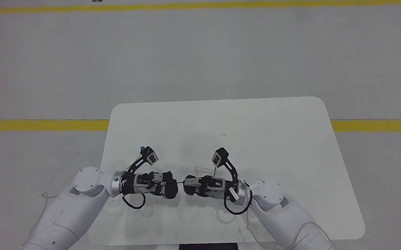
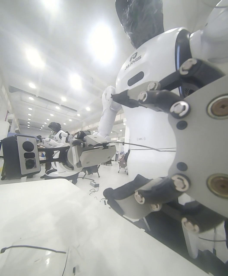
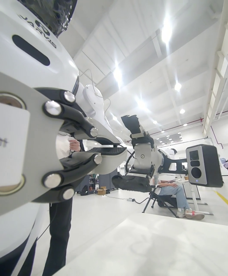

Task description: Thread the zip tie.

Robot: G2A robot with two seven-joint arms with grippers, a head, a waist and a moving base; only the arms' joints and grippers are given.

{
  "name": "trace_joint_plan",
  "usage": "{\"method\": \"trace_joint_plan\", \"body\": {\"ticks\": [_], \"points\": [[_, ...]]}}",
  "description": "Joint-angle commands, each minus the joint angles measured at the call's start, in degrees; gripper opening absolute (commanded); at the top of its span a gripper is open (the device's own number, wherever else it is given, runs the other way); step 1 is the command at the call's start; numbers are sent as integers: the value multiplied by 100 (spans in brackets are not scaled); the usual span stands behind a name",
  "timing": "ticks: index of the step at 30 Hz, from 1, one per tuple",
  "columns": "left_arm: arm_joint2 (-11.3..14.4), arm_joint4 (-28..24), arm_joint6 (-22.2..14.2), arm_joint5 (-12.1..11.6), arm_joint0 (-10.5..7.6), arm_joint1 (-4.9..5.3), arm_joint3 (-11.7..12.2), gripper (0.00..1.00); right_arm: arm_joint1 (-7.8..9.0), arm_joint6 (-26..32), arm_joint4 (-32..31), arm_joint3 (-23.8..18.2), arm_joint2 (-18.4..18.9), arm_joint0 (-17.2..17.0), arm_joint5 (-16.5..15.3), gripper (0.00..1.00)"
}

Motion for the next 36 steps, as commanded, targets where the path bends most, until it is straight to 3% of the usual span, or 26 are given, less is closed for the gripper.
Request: {"method": "trace_joint_plan", "body": {"ticks": [1,2,23,28,32,36], "points": [[6,-35,-20,1,9,2,0,86,1,-18,18,-7,3,-16,-12,0],[8,-47,-45,7,16,5,-4,100,1,-27,27,-7,4,-22,-17,0],[74,66,181,88,65,18,-153,100,5,-135,-41,6,-38,-76,-133,0],[64,59,192,79,72,30,-162,65,19,-220,-163,-8,-30,-103,-88,0],[48,20,229,57,101,37,-176,50,29,-256,-232,-26,-31,-127,-46,0],[55,23,230,60,110,44,-193,45,37,-315,-339,-50,-44,-129,23,0]]}}
